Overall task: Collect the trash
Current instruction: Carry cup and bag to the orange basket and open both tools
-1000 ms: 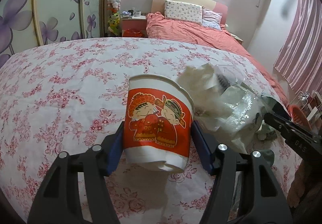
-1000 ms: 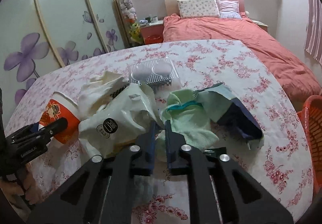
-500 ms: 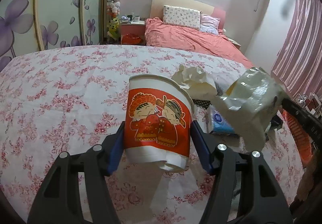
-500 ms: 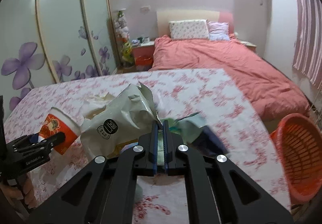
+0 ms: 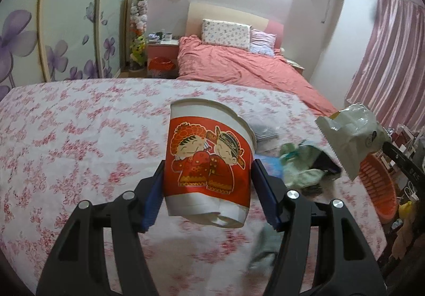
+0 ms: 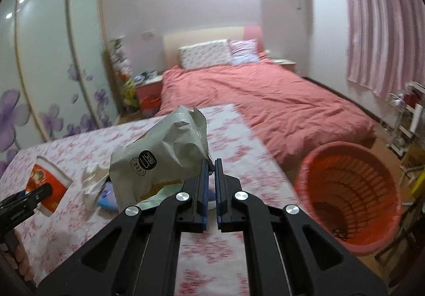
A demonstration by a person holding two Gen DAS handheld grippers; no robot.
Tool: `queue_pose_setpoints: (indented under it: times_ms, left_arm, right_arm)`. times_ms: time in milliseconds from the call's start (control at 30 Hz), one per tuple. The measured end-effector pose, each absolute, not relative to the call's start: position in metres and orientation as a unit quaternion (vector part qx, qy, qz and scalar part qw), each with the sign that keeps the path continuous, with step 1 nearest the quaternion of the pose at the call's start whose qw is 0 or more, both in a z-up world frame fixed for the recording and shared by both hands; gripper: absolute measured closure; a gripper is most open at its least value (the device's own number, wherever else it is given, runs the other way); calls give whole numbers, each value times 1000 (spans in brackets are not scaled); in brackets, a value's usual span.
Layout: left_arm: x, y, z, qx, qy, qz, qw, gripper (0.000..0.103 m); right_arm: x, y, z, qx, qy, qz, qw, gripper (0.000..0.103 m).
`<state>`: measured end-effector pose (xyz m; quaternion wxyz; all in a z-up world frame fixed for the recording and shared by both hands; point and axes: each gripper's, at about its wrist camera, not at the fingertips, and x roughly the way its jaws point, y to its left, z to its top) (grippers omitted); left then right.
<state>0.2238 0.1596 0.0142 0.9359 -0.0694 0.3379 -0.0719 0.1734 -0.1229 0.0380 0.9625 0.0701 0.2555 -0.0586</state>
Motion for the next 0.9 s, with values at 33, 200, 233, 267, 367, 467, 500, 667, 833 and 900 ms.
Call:
queue_pose_setpoints:
  times_ms: [33,200,233,267,367,467,500,667,833,900]
  left_arm:
    - [223,155,17,-69,336,-77,936,42]
    - [218,121,34,-67,323,-113,937,42]
    - [217,113,36,-68,321,-122,937,42]
    - [217,108,38,-69,320,-128,936,42]
    - [218,84,44,-72,316,-154,933,42]
    - [219,56,49,-71,314,-179,930,42]
    - [220,46,50,-70,314,-188,928,42]
    - [221,1,49,-68,316,-226,919,42]
    - [223,-45,45,-61,320,-261,909,42]
    - [224,-65,43,-58,321,-276,904,42]
  right_arm:
    - [169,-129,41,72,248,-71,964,98]
    - [147,-159,54,80,209,-143,964,98]
    - [144,-165,56,82,203,-158,963,98]
    - [140,-171,57,85,196,-173,961,98]
    - [132,-189,56,96,184,-207,956,98]
    - [130,-208,51,110,183,-230,949,98]
    - [129,-214,50,113,183,-237,947,98]
    - [121,-237,41,121,178,-274,937,98]
    - [109,-259,35,125,170,-301,930,98]
    - [106,-268,32,130,168,-312,926,98]
